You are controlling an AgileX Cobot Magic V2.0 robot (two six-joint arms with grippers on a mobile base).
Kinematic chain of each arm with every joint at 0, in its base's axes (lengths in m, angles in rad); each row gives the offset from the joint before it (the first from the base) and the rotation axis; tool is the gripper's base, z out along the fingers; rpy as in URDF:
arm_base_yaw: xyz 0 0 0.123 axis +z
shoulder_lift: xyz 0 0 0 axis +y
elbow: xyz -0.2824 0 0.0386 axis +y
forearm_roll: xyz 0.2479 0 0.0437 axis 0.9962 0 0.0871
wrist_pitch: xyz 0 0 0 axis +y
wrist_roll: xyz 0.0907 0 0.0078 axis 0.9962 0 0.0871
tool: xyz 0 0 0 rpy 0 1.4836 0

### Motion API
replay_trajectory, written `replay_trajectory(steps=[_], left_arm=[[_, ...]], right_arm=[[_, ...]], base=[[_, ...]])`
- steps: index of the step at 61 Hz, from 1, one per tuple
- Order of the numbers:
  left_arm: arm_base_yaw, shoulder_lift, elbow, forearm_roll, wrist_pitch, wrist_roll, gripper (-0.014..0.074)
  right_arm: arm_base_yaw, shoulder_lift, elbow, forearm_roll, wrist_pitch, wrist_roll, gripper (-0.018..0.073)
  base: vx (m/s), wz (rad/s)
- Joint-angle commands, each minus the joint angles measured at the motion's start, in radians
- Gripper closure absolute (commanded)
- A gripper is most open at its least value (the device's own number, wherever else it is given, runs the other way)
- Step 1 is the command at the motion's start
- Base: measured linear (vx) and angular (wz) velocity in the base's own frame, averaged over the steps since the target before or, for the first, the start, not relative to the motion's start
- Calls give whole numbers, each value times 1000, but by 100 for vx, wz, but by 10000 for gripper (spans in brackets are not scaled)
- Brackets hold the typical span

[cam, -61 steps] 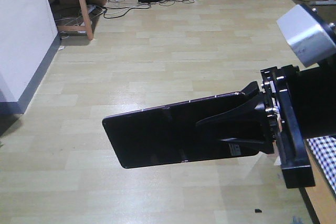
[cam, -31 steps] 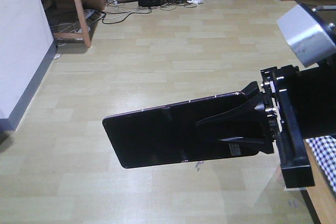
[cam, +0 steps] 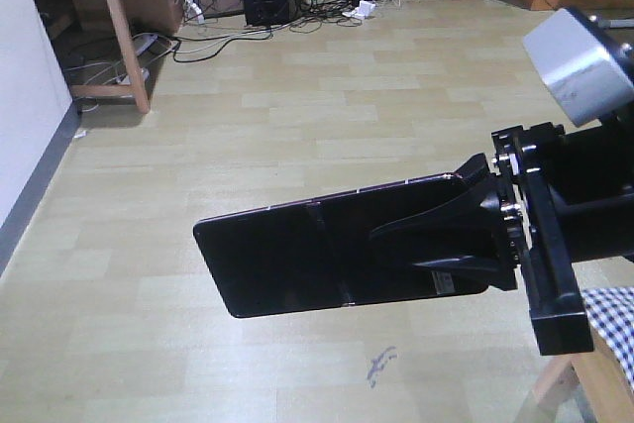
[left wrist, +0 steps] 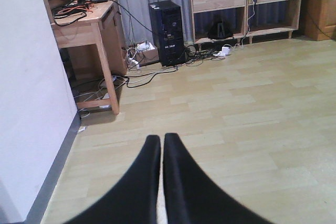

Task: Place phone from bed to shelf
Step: 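Turn the base toward the wooden shelf unit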

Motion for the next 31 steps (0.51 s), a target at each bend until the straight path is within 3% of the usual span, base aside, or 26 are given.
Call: replay_trajectory(steps=[1,31], left_arm=[[-3,-13,-22,-9,-73,-6,595],[-3,-13,-22,-9,-73,-6,595]], right_arm=[[-3,-21,-28,87,54,-2,561],[-3,-21,-28,87,54,-2,561]], base=[[41,-4],[44,2]])
